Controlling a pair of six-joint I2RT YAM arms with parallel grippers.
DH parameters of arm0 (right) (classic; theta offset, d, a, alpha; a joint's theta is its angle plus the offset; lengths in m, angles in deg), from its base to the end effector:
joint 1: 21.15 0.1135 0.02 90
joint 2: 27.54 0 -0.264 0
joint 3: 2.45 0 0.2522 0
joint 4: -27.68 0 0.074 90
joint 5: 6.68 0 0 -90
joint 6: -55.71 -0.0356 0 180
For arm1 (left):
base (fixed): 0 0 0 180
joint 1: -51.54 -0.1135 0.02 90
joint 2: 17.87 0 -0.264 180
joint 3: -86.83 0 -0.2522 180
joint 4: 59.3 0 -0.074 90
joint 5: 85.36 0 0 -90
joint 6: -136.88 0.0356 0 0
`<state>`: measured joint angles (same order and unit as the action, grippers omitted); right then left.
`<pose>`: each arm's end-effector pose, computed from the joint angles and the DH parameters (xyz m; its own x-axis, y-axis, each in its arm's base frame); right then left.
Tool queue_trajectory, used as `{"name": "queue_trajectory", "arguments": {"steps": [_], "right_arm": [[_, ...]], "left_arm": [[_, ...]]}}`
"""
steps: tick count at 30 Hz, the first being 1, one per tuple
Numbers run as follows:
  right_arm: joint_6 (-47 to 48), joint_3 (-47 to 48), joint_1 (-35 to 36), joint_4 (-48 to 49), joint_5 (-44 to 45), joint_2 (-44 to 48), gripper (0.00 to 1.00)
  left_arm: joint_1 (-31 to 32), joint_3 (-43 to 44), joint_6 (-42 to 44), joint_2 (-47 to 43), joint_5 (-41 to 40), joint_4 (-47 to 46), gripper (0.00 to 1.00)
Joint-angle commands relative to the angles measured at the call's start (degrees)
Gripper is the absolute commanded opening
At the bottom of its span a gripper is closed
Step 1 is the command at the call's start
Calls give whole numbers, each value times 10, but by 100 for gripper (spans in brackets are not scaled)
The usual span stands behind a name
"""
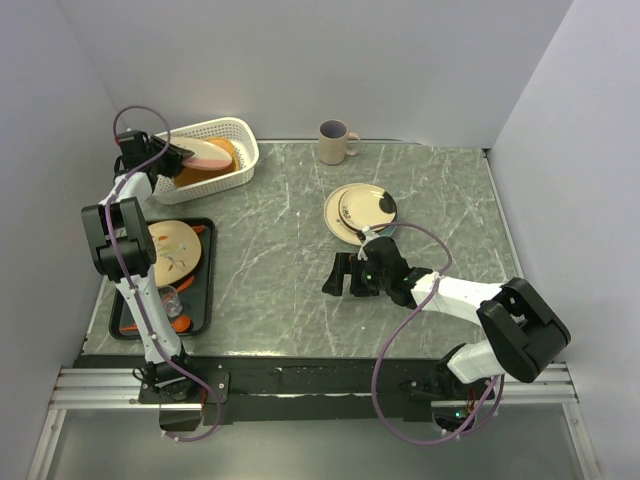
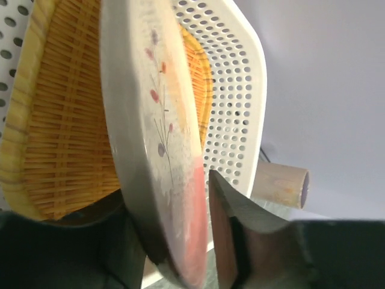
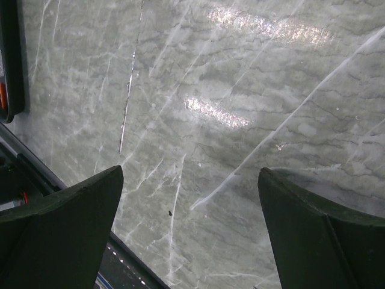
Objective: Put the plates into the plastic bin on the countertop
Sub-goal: Place the plate in the plastic bin.
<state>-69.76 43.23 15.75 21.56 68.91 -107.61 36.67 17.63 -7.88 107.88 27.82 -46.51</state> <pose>0.2067 0.1662 0.1606 -0.8483 0.0659 -0.5254 -0.2954 0.7646 0.5728 0.4988 0.1179 0.2130 -0.3419 -0.8676 -0.3610 -0.3093 0.4667 -0.8286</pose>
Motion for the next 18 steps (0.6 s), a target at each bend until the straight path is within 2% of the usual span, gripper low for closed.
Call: {"name": "queue_trajectory", "arguments": {"steps": [1, 3, 11, 12, 18], "right_arm": [[4, 18, 7, 12, 2, -3, 100], [2, 17, 7, 11, 4, -3, 100], [1, 9, 10, 5, 7, 10, 100], [2, 8, 9, 4, 7, 11, 100], [4, 5, 10, 4, 6, 13, 100]], "left_arm": [[1, 35, 29, -17, 9, -12, 48], [0, 38, 30, -15, 10, -5, 58], [1, 27, 64, -27, -42, 44, 76], [1, 27, 69, -29, -51, 59, 81], [1, 33, 99, -43, -109, 96, 89]]}}
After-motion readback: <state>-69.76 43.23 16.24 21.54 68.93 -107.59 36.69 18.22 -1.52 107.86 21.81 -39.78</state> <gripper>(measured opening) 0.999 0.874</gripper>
